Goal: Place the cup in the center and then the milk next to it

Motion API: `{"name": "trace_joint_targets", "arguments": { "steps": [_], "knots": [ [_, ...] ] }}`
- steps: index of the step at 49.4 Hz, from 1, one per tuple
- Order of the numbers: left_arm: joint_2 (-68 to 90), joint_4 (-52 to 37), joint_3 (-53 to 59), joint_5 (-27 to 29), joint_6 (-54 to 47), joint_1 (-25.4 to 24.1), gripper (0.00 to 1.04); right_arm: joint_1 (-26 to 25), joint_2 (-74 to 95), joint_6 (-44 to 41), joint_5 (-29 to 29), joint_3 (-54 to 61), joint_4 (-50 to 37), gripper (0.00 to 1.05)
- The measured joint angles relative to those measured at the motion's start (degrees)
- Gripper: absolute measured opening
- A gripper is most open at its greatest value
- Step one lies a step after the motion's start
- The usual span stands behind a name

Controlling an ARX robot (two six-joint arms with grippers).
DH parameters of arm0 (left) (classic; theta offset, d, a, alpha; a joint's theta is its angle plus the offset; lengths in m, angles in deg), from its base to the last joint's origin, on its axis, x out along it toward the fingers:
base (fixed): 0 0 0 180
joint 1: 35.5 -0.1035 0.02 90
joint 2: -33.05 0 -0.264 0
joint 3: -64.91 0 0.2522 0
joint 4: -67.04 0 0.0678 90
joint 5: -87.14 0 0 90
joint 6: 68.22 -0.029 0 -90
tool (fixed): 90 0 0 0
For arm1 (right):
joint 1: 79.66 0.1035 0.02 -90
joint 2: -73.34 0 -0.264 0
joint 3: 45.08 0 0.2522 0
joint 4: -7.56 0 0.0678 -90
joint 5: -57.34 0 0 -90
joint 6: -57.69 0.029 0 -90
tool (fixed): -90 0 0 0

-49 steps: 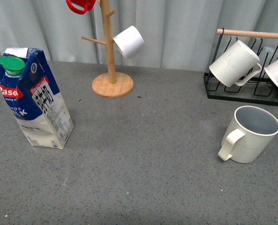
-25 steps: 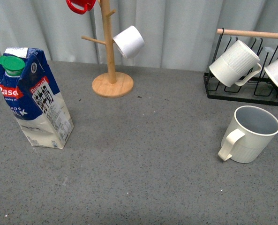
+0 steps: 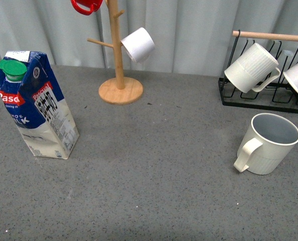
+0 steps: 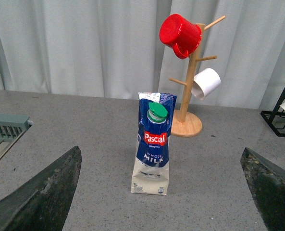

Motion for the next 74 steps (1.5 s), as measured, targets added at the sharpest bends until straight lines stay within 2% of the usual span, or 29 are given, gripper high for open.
{"name": "trace_joint_targets", "arguments": {
  "steps": [3,6,8,15,19,24,36,51,74],
  "knots": [
    [0.00,0.00,0.00,0.00,-0.02,0.00,0.98,0.13,0.09,-0.44,0.66,0.00,0.04,0.95],
    [0.00,0.00,0.00,0.00,0.00,0.00,0.98,3.56,4.57,-5.92,12.00,-0.66,-1.11,0.95],
    [0.00,0.00,0.00,0.02,0.00,0.00,0.98,4.17,10.40,-8.17,14.27,-1.57,-4.61,0.95],
    [0.00,0.00,0.00,0.00,0.00,0.00,0.98,2.82,41.09,-7.67,11.13,-11.58,-19.52,0.95],
    [0.00,0.00,0.00,0.02,-0.02,0.00,0.98,1.95,55.82,-5.46,8.55,-17.64,-20.74,0.95],
    [0.00,0.00,0.00,0.02,-0.02,0.00,0.98,1.60,68.61,-3.87,7.82,-22.97,-20.15,0.95],
    [0.00,0.00,0.00,0.02,0.00,0.00,0.98,0.00,96.30,0.66,5.77,-42.40,-10.67,0.95],
    [0.00,0.00,0.00,0.00,-0.02,0.00,0.98,-0.22,108.00,2.95,6.86,-52.09,-5.05,0.95],
    [0.00,0.00,0.00,0.00,-0.02,0.00,0.98,1.18,114.01,9.29,4.04,-57.99,0.81,0.35]
  ]
}}
